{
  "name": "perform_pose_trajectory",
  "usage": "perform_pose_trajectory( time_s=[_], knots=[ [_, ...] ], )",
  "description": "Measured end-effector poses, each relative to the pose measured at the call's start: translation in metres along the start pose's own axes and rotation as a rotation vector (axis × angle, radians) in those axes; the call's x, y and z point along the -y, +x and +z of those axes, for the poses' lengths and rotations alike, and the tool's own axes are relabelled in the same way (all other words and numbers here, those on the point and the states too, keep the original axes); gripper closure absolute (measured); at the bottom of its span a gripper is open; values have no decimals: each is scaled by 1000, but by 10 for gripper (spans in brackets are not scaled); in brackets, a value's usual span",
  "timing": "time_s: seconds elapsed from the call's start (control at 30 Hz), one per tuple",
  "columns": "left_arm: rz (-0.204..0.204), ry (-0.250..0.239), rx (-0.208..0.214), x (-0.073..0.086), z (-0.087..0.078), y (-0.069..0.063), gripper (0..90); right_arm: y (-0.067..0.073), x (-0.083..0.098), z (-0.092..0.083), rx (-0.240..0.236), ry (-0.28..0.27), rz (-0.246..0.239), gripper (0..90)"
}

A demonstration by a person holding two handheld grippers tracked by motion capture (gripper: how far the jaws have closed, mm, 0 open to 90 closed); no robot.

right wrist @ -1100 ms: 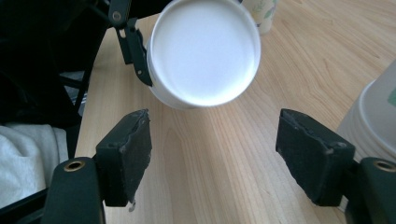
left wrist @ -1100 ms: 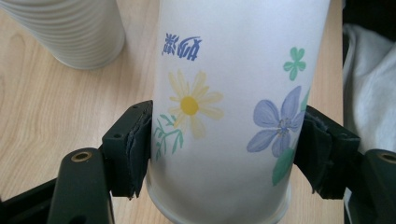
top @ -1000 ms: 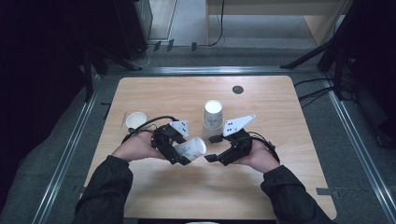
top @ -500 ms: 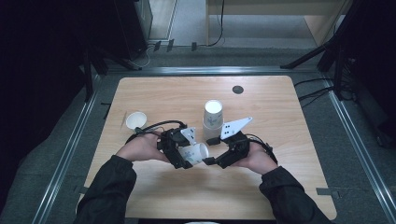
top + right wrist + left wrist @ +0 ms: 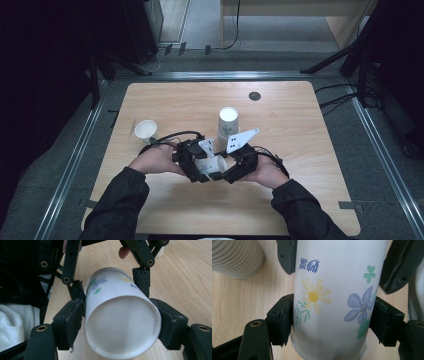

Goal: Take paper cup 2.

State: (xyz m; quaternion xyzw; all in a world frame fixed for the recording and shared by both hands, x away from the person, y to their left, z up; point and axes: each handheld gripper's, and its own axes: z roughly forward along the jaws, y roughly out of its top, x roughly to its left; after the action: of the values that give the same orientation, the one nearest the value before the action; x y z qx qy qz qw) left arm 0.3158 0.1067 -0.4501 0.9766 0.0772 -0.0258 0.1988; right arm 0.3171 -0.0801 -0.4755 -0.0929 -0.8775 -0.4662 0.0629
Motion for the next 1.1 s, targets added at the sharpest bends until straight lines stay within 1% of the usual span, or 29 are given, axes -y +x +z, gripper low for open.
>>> perform_pose_trajectory(
  time_s=[0.03,0.13,0.27,0.3,0.33,0.37,0.43,0.47,0.5,0.53,0.57,0.6,0.7,0.87,0.93,1.0,1.03,1.1],
  knots=[
    [10,1,-3,0,0,0,277,0,0,0,1,-1,-1,315],
    [6,-2,-3,0,1,0,280,-1,0,1,0,2,9,330],
    [-1,-23,16,2,0,1,268,-1,-1,0,1,4,3,334],
    [-4,-31,24,3,-1,2,250,0,-1,0,1,0,-2,334],
    [-8,-41,29,4,-2,2,204,0,-1,-1,5,4,-3,334],
    [-13,-51,29,4,-3,2,163,0,-1,-2,8,3,-4,334],
    [-20,-65,16,5,-5,4,124,-1,-1,-6,10,-11,0,334],
    [-30,-76,15,6,-6,4,125,-2,-2,-7,12,-18,2,334],
    [-29,-91,16,7,-8,6,123,-3,-2,-10,10,-28,3,334],
    [-39,-118,28,8,-10,7,115,-3,-2,-12,12,-34,8,334],
    [-42,-135,36,10,-12,8,108,-4,-2,-15,12,-41,7,334],
    [-51,-157,33,11,-13,8,108,-4,-2,-18,13,-46,13,334],
    [-75,-194,34,16,-14,10,108,-5,-1,-24,15,-66,18,334],
    [-90,-227,36,23,-18,12,101,-6,-1,-32,16,-86,17,334],
    [-105,-251,45,27,-20,13,100,-7,-1,-34,15,-93,19,334],
    [-120,-272,64,29,-22,13,100,-7,-1,-35,12,-98,22,334],
    [-123,-285,62,30,-22,13,100,-7,-1,-36,10,-99,24,334],
    [-130,-295,65,32,-22,12,100,-7,-2,-36,4,-102,24,334]
  ],
)
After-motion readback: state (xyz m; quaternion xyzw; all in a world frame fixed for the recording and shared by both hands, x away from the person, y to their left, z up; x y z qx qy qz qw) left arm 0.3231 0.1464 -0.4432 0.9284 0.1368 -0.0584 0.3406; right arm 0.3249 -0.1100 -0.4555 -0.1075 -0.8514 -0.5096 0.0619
